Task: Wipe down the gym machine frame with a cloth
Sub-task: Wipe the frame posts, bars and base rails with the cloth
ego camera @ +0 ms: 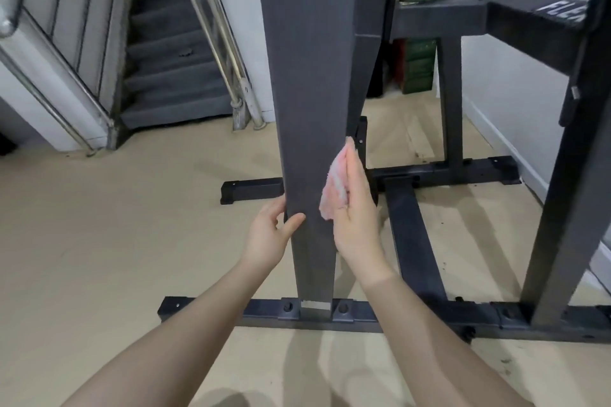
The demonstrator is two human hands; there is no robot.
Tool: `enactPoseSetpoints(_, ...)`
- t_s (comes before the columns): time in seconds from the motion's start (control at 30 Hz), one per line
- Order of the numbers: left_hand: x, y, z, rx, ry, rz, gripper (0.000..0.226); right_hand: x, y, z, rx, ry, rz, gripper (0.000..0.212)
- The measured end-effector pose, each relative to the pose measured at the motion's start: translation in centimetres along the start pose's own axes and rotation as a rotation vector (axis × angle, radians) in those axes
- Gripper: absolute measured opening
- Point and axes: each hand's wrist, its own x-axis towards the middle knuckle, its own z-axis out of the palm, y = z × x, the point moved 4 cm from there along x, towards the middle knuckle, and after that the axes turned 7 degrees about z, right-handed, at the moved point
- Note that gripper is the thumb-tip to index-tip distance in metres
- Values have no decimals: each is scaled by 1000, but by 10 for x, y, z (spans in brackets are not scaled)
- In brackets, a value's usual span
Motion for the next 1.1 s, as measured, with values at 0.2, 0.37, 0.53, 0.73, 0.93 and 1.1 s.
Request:
enactPoseSetpoints(0.2,-9,5,1,-126,-26,-88,56,-26,61,0,-76,94,314,39)
enactPoseSetpoints(0.37,-11,-7,10,-165,55,-24,55,-16,73,7,166,31,126,70)
enactPoseSetpoints(0.53,-12,-25,19,-270,113,-4,47,-50,174,12,144,42,369,74)
enactPoseSetpoints(0.73,-33,-76,22,-287,20,-125,68,-97,269,20,188,2,685,64)
enactPoseSetpoints(0.93,-58,-122,55,-208,-158,-258,56,-97,284,20,167,-41,856,54)
enactPoseSetpoints(1.1,-55,-120,56,-271,-21,-280,38,-76,214,10,95,2,566,67)
